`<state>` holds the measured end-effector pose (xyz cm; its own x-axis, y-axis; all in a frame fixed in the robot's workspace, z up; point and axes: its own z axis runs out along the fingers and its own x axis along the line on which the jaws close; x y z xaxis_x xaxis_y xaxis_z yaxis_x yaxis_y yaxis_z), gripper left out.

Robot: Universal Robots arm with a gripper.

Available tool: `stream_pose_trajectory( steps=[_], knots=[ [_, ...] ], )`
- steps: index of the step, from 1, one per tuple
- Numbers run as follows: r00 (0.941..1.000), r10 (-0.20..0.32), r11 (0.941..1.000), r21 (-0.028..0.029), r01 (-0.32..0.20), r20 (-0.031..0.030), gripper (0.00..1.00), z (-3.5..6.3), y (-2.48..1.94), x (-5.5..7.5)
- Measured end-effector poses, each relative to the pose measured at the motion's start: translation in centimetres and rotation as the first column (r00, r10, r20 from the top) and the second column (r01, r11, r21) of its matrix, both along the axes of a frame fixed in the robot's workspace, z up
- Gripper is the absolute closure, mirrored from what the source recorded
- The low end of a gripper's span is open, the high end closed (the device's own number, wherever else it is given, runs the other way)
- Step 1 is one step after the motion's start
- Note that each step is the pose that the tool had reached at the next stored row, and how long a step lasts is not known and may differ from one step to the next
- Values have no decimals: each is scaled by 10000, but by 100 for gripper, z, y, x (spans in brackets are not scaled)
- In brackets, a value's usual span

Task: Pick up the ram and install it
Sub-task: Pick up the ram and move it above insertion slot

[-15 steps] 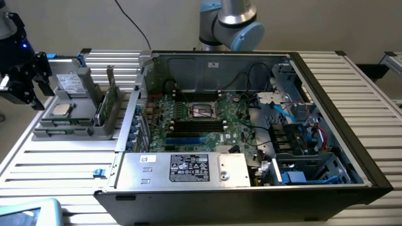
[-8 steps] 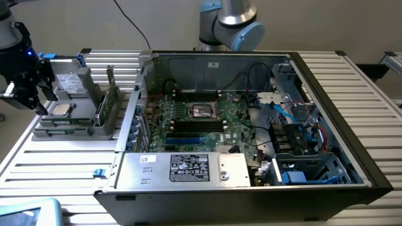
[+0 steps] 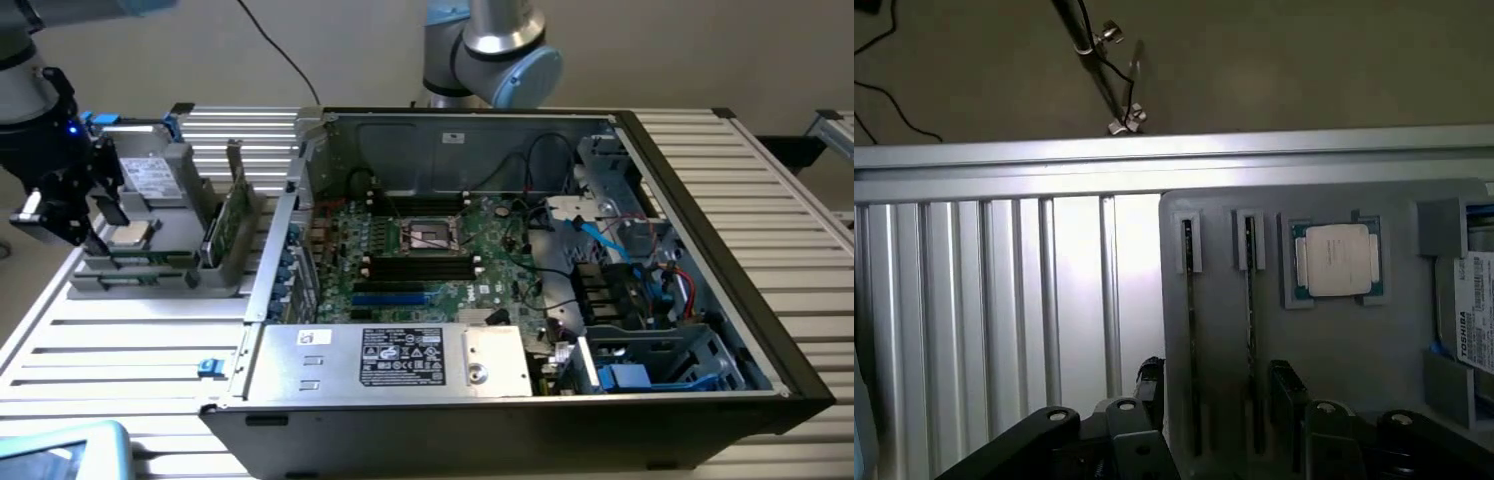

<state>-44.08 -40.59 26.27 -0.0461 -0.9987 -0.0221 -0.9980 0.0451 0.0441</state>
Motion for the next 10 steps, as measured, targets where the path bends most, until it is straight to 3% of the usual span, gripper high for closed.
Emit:
stream_pose_trajectory(
  steps=[10],
  knots=[
    [10000,0,10000,0,0,-1,45,-181,-12,75]
  ],
)
